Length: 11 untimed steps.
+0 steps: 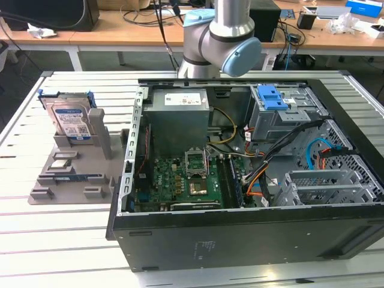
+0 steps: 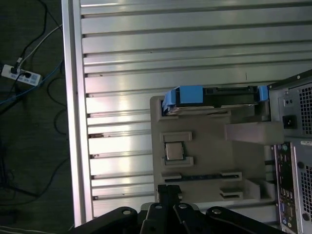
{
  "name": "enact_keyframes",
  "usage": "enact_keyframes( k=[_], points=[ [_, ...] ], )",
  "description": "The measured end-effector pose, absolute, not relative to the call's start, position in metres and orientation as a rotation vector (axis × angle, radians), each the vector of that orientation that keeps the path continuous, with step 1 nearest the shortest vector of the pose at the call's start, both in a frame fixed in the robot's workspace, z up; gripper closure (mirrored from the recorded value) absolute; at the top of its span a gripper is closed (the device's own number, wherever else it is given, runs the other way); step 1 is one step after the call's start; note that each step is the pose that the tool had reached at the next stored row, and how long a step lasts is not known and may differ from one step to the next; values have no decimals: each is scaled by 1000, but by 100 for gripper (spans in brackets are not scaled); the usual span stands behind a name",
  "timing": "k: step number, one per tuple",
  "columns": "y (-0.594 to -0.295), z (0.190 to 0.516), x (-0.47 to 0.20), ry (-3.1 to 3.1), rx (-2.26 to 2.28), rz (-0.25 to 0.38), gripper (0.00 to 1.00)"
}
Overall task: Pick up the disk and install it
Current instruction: 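Reach for the disk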
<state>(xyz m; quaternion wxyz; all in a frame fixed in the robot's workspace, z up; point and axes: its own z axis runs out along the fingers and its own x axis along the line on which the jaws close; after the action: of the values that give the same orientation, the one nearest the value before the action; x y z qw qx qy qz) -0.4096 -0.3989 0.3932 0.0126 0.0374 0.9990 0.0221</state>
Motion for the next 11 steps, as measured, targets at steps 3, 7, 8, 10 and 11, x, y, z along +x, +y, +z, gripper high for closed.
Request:
enact_keyframes(
  k=[3, 7, 8, 10, 11],
  points=[
    [-399, 393, -415, 3113, 117, 69, 89],
    [-399, 393, -421, 3113, 117, 69, 89],
    [-399, 393, -424, 3113, 117, 69, 89],
    [-399, 393, -427, 3113, 117, 69, 89],
    [-399, 393, -429, 3113, 117, 69, 89]
  ],
)
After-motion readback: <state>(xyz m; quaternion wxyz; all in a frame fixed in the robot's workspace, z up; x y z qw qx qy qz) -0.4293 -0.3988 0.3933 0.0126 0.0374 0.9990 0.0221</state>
